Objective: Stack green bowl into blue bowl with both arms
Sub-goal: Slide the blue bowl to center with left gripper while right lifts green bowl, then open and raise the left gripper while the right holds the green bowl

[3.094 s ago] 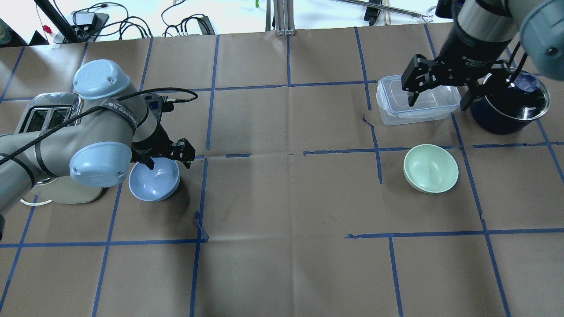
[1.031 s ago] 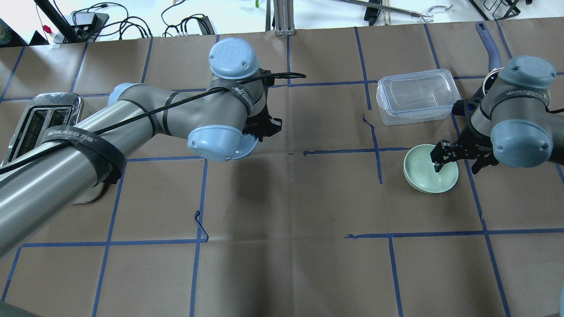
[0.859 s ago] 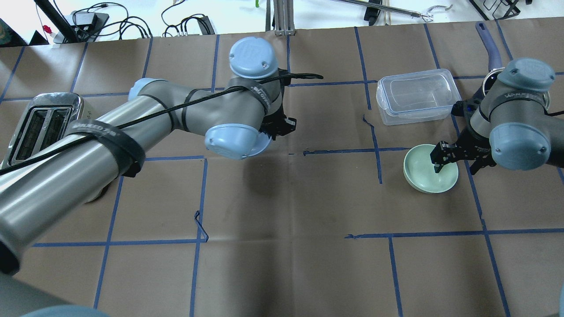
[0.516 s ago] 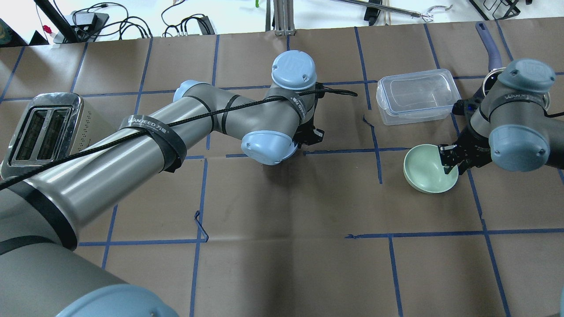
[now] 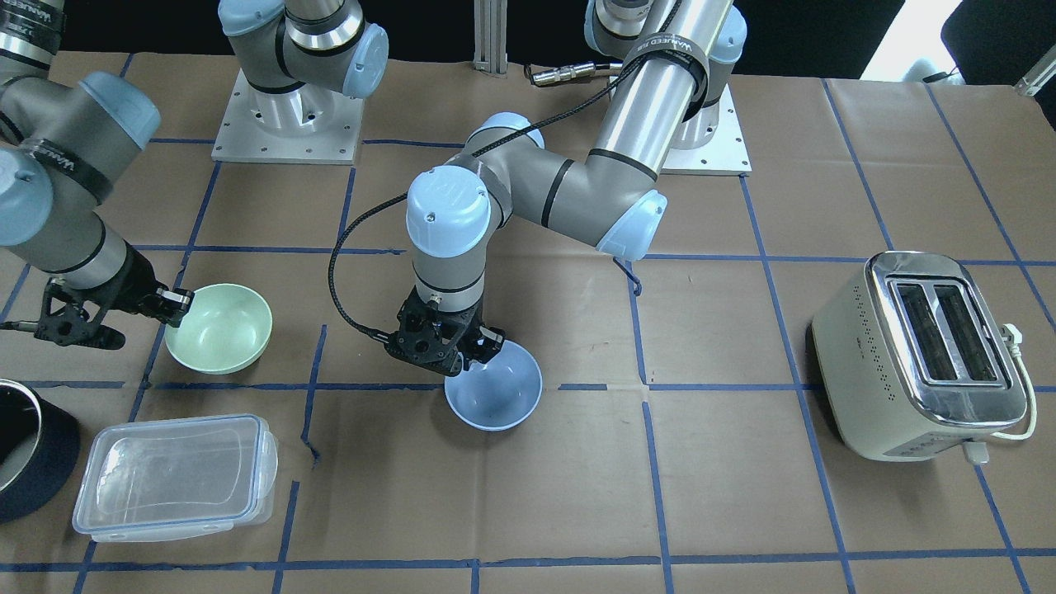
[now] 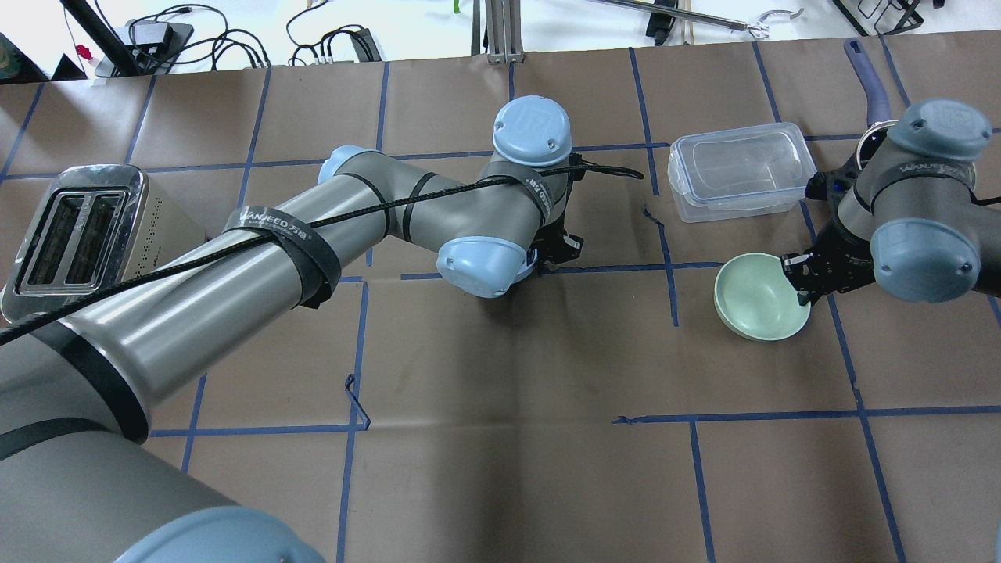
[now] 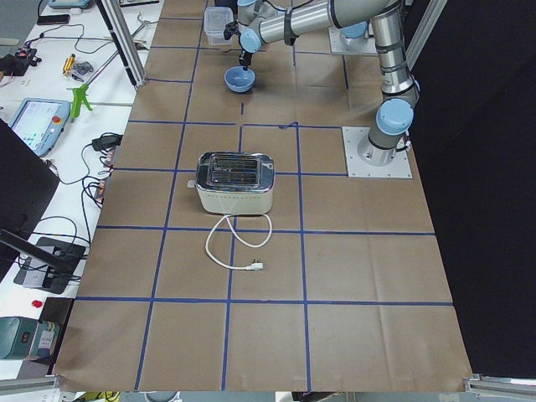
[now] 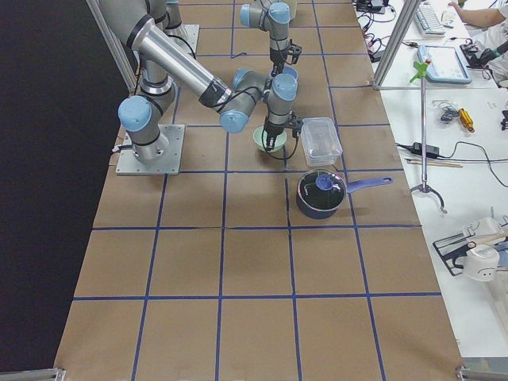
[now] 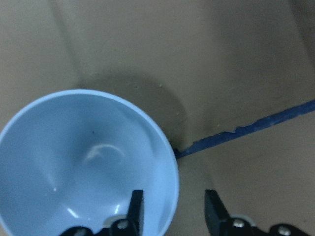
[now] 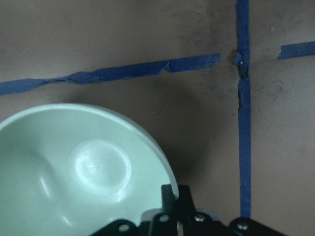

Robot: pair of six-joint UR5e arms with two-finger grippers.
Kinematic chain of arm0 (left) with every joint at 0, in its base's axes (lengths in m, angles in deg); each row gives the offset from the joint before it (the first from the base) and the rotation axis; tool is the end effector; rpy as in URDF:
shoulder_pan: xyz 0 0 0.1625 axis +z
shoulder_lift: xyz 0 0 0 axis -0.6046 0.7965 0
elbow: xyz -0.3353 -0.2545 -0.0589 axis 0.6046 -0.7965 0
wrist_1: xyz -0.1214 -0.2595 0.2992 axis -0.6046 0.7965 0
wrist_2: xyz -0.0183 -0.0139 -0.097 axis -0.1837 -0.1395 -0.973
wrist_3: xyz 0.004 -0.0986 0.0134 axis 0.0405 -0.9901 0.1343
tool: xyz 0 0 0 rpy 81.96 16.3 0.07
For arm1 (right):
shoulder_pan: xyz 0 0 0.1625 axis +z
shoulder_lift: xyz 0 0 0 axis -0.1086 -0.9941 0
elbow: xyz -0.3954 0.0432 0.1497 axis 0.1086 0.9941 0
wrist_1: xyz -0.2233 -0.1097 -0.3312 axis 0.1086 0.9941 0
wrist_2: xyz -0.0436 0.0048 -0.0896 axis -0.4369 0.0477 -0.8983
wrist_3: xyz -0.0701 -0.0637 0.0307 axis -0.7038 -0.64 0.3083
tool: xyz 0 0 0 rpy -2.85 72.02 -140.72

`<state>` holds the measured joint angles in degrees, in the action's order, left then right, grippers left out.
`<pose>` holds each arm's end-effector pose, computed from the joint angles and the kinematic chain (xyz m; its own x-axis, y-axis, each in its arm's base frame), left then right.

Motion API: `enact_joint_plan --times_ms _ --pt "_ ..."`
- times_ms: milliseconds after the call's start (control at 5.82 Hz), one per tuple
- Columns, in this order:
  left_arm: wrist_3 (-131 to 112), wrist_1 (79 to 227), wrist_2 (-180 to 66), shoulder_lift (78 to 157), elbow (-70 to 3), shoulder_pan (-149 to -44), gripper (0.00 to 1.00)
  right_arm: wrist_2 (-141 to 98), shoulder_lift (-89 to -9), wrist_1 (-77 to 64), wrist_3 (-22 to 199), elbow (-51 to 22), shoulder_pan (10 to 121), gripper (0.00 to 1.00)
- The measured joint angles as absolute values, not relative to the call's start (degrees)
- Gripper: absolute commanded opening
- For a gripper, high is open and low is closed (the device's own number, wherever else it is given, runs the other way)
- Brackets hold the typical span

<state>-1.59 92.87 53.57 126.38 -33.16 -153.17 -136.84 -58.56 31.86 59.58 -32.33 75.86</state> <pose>-0.4063 -0.5265 0.2528 -0.9457 0.3241 0.0236 0.3218 0.9441 -0.0719 -0.0541 -0.5172 0.2666 -0.9899 0.1405 0.0175 0.1415 0.9841 0.1077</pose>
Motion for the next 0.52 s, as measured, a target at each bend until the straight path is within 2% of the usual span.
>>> enact_joint_plan --times_ms 516 --pt "4.16 112.26 53.23 109.15 -32.76 -143.16 0.97 -130.42 -62.47 11.13 59.23 -16.63 76.87 0.06"
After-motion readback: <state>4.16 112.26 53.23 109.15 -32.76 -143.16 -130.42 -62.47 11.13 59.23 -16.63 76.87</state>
